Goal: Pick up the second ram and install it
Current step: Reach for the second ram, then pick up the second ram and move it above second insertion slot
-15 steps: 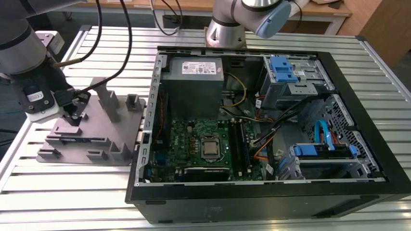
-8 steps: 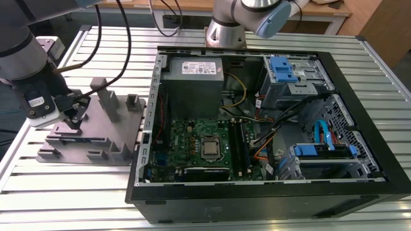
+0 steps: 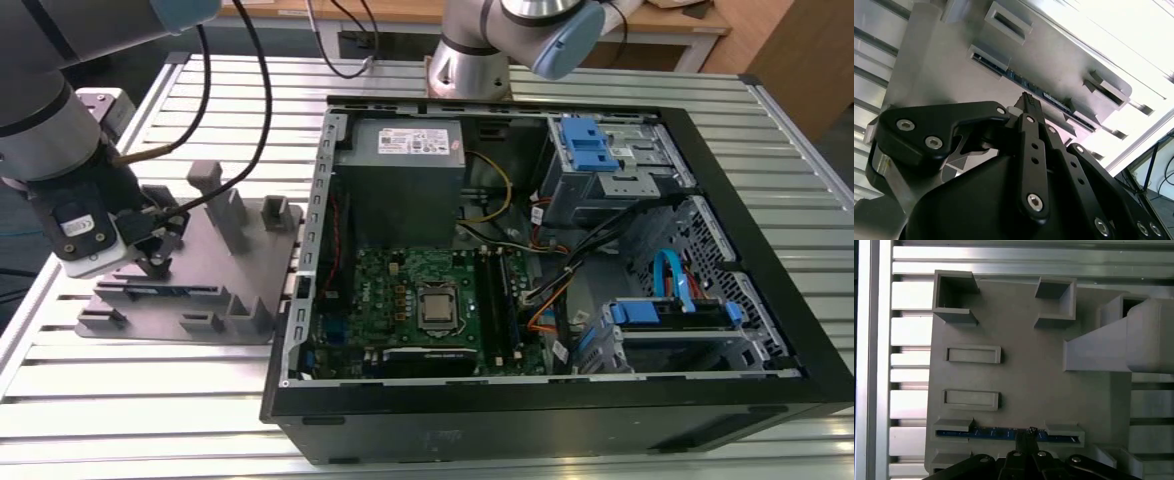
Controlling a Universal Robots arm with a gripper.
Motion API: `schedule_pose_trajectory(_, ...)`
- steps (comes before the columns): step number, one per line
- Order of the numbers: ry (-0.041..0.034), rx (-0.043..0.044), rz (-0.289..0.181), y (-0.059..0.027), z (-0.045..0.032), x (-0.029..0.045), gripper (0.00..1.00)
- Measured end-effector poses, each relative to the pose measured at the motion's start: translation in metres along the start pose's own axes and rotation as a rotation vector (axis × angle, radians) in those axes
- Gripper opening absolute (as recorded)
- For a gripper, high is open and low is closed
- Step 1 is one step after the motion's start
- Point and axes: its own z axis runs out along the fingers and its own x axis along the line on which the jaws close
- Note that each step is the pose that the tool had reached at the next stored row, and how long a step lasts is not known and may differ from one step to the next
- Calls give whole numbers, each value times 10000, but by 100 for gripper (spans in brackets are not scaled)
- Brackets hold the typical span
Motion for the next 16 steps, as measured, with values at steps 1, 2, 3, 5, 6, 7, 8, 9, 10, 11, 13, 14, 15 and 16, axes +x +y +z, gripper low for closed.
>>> schedule_pose_trajectory(1, -1, 0, 0, 0, 1, 0, 11)
schedule_pose_trajectory(2, -1, -1, -1, 0, 1, 0, 11)
schedule_pose_trajectory(3, -1, -1, -1, 0, 2, 0, 11)
schedule_pose_trajectory(5, -1, -1, -1, 0, 2, 0, 11)
schedule_pose_trajectory(6, -1, -1, -1, 0, 2, 0, 11)
schedule_pose_trajectory(7, -1, -1, 0, 0, 2, 0, 11)
schedule_pose_trajectory(8, -2, -1, 0, 0, 2, 0, 11)
schedule_pose_trajectory(9, -1, -1, 0, 0, 2, 0, 11)
schedule_pose_trajectory(10, -1, -1, -1, 0, 2, 0, 11)
schedule_pose_trajectory(11, -1, -1, 0, 0, 2, 0, 11)
schedule_pose_trajectory(13, -2, -3, -28, 0, 3, 0, 11)
schedule_pose_trajectory(14, 0, -4, -78, 0, 3, 0, 11)
schedule_pose_trajectory(15, 2, -6, -142, 0, 3, 1, 11)
schedule_pose_trajectory(16, 6, -7, -234, 0, 3, 1, 11)
